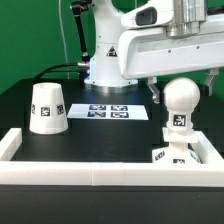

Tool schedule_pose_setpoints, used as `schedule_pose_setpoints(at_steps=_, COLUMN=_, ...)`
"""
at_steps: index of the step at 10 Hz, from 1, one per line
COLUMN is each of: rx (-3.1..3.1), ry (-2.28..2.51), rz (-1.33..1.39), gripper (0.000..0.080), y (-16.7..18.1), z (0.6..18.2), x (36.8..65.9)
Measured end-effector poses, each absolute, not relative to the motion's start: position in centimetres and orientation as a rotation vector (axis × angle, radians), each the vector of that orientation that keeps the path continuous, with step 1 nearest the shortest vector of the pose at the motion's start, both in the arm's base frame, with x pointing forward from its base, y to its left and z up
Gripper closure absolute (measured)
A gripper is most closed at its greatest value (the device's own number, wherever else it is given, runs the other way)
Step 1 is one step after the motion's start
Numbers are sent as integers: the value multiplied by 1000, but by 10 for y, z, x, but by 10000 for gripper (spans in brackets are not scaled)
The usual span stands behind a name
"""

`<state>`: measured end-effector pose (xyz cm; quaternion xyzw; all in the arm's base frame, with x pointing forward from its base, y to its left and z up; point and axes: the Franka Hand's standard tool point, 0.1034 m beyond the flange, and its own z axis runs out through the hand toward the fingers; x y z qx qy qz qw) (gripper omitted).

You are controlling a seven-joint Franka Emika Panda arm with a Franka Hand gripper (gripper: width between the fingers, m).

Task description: Assemble lamp

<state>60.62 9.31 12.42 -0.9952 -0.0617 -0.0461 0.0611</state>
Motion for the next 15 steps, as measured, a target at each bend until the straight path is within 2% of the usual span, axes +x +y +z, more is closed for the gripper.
schedule_pose_setpoints(at_steps=1, rx=-3010, ry=-185, rz=-140, gripper=222, y=93, z=124, x=606)
schedule_pose_setpoints(at_steps=5, rx=-3010, ry=-144, rz=-138, gripper=222, y=93, z=124, x=606)
schedule_pose_setpoints(at_steps=15, rx=-2726, ry=1200, rz=-21, gripper=220, y=101, z=123, x=603)
